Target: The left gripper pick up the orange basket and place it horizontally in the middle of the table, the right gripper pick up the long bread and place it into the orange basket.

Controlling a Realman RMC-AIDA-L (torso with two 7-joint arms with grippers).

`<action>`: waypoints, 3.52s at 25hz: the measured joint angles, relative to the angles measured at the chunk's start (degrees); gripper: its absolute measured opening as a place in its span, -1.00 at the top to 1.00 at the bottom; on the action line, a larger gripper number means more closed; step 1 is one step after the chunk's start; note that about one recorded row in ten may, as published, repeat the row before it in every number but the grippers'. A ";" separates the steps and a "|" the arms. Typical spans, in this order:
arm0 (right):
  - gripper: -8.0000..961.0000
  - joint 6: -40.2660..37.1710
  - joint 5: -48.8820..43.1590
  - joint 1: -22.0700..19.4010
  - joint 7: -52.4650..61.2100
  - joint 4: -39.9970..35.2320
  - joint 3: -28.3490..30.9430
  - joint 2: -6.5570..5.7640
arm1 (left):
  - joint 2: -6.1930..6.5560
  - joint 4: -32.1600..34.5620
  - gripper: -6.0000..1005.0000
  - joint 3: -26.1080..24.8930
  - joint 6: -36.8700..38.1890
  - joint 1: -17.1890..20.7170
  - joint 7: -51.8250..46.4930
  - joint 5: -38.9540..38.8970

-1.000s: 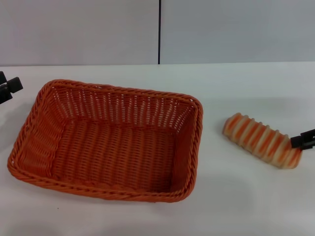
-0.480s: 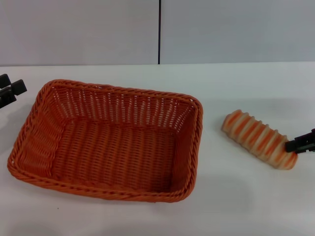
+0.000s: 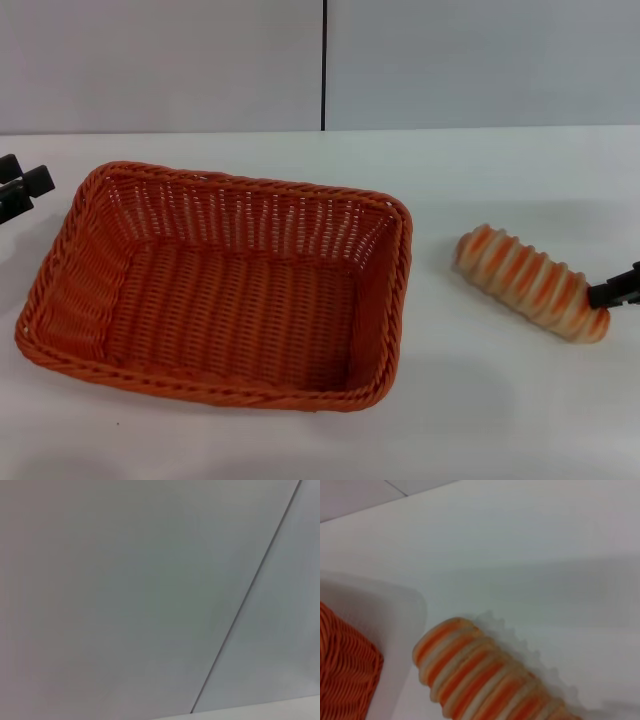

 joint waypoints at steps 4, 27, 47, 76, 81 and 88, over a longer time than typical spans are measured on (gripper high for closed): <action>0.76 0.03 0.31 -0.08 -0.70 -0.54 0.18 0.17 | 0.01 -0.84 -0.21 0.00 0.00 -0.02 0.00 0.02; 0.95 -20.99 10.68 1.58 7.62 -39.37 -5.04 3.28 | 0.08 -3.10 -0.21 0.00 0.01 -1.36 -0.32 -0.14; 0.95 -10.60 28.16 11.91 5.44 -17.91 -27.34 3.83 | -0.03 -3.90 -0.21 0.01 0.05 -2.37 -0.66 -0.14; -0.12 -3.96 52.03 -15.06 -27.07 -26.02 -21.44 4.75 | 0.07 -7.79 -0.21 -3.36 0.66 -0.88 9.25 -2.38; -0.12 -4.41 64.13 -20.01 -44.25 -11.46 -14.10 4.52 | 0.11 -15.69 -0.21 -9.33 1.20 0.96 22.71 -6.54; -0.12 -5.87 73.97 -22.47 -70.58 8.66 -4.36 4.63 | -0.04 -25.88 -0.21 -18.90 3.94 3.33 38.95 -9.67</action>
